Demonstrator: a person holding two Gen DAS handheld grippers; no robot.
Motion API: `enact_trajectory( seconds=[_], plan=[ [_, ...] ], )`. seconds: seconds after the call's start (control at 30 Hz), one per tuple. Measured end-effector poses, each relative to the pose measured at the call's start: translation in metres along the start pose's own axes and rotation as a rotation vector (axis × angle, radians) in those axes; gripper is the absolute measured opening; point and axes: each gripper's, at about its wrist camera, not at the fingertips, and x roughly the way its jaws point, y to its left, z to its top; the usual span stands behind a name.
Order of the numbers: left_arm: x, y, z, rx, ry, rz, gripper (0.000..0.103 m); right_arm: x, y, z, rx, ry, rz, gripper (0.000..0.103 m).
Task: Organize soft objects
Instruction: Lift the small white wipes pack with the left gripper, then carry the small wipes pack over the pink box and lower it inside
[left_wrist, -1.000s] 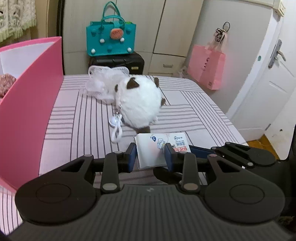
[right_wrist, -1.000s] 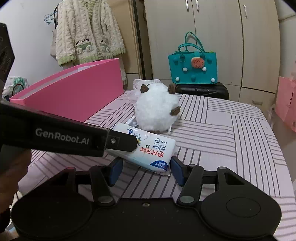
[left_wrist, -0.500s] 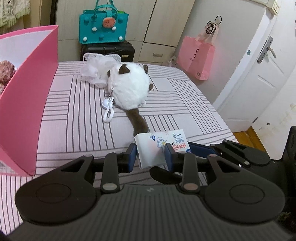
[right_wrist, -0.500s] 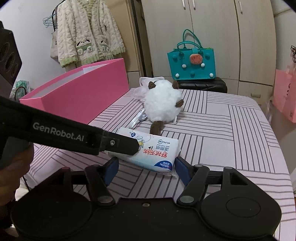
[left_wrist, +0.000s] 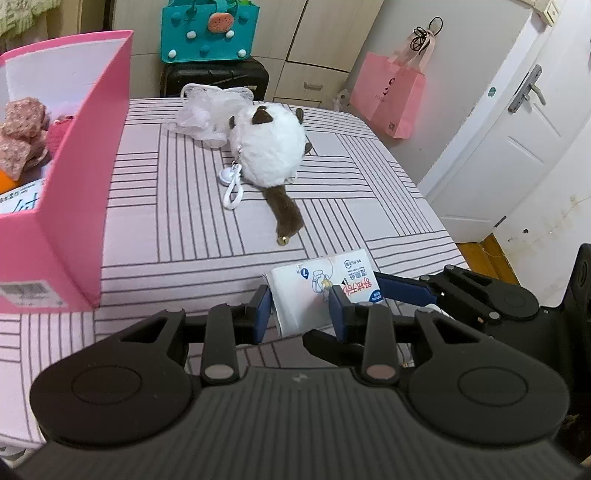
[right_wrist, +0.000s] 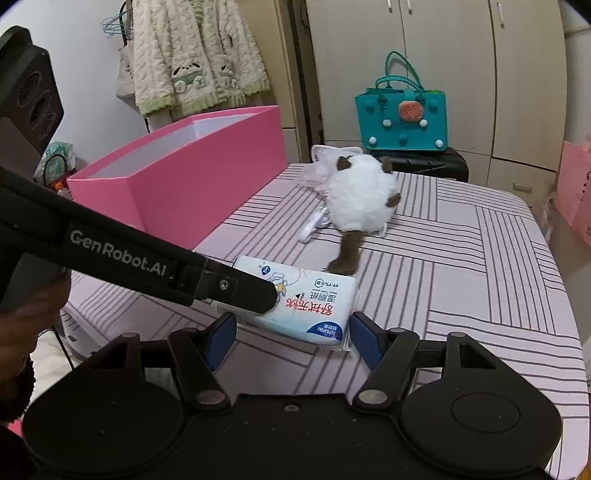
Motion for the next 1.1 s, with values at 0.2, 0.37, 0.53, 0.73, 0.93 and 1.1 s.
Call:
enact_trajectory(
  seconds=[0.2,0.37,0.53,0.73,0.93,1.1],
  plan=[
    [-0.023,0.012,-0.005,-0.026,0.020,-0.004,0.031,-0.011,0.018,0.005,-0.017,0.006,0.039,0.073],
    [-0.047,0.019,-0.010,-0.049,0.021,-0.014,0.031,-0.019,0.036,0.012,-0.058,-0.005,0.061,0.072],
    [-0.067,0.027,-0.010,-0.048,-0.020,0.015,0.031,-0.015,0.041,0.019,-0.035,-0.009,0.109,0.068],
    [-0.088,0.036,-0.006,-0.056,-0.027,0.028,0.031,-0.016,0.061,0.033,-0.078,-0.011,0.126,0.068],
    [-0.126,0.046,0.001,-0.035,-0.083,0.038,0.031,-0.022,0.085,0.059,-0.142,-0.036,0.143,0.068],
    [-0.151,0.060,0.008,-0.032,-0.095,0.062,0.031,-0.018,0.106,0.077,-0.161,-0.034,0.177,0.068]
  ],
)
